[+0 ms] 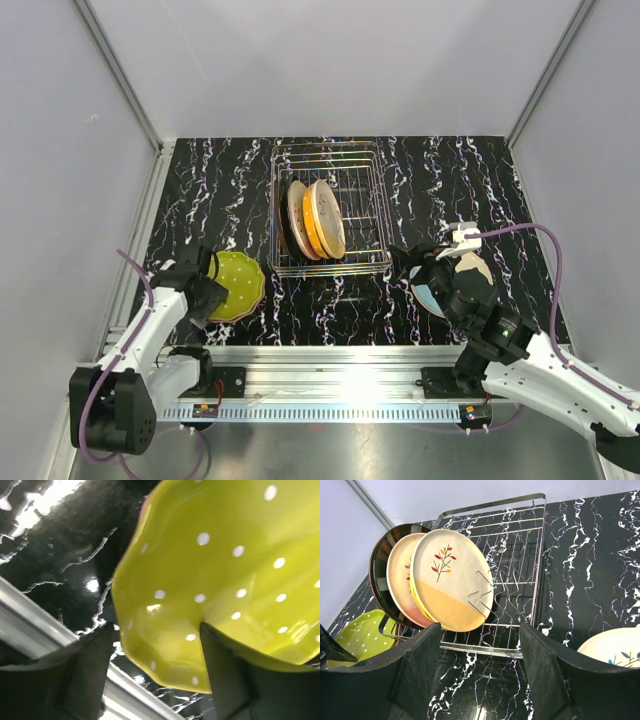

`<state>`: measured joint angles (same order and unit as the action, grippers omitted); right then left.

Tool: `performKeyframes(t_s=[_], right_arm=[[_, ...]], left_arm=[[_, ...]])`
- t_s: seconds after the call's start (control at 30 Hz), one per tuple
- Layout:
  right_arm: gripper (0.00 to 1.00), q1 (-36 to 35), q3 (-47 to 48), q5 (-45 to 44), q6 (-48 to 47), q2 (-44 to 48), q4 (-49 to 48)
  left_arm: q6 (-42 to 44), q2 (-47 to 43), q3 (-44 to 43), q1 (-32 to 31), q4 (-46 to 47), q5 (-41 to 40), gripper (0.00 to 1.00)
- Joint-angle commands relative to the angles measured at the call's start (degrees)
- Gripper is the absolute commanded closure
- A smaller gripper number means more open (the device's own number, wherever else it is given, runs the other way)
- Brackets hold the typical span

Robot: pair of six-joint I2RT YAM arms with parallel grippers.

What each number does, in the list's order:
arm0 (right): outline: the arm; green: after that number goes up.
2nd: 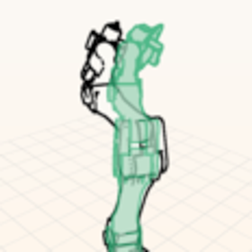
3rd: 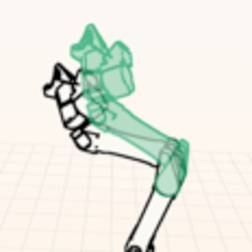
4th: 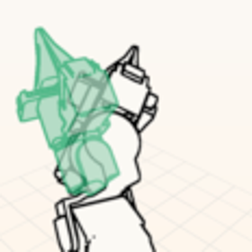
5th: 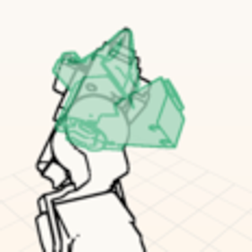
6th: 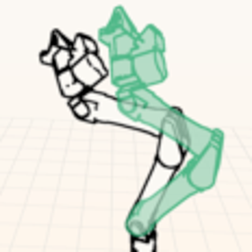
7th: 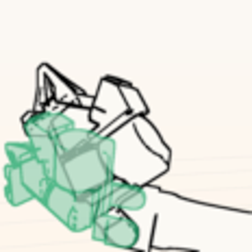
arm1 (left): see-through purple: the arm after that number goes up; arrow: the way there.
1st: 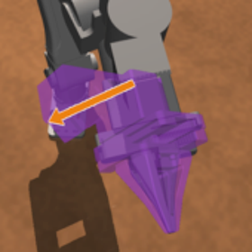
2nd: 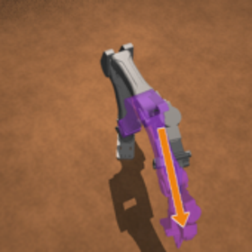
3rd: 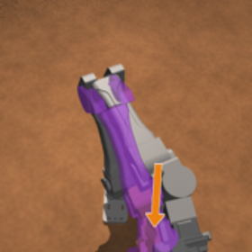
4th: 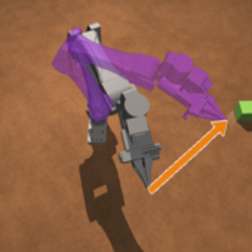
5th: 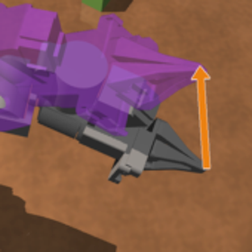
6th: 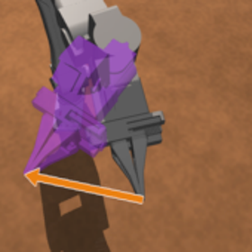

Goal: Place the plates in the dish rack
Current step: Grab a plate with the left arm

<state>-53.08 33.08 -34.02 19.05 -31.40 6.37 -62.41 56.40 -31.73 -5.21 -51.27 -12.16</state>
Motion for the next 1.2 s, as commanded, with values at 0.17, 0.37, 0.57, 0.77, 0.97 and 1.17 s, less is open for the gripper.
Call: performKeyframes(t_s=[0.17,0.37,0.57,0.77,0.97,1.17], right_arm=[[0.30,0.35,0.76,-2.10,-0.06,1.07,0.66],[0.30,0.35,1.02,-2.45,0.11,1.43,1.10],[0.31,0.26,1.46,-2.19,0.29,1.25,1.19],[0.31,0.26,1.64,-2.10,0.55,1.51,1.63],[0.31,0.34,1.81,-1.58,1.08,0.99,1.54],[0.32,0.35,1.20,18.77,-7.61,-2.34,-5.64]], left_arm=[[-3.50,-3.92,4.39,-0.15,2.31,-1.02,0.69],[-3.15,-7.27,0.71,-0.06,-0.58,-4.18,0.83],[-2.01,-6.13,-3.69,-0.06,-1.64,-4.45,0.89],[-0.26,-5.25,-7.82,-0.06,-2.79,-4.45,0.95],[5.19,-4.55,-11.69,-0.06,-1.82,-2.69,1.00],[9.94,-4.37,-17.84,-0.06,-2.87,-4.09,1.00]])
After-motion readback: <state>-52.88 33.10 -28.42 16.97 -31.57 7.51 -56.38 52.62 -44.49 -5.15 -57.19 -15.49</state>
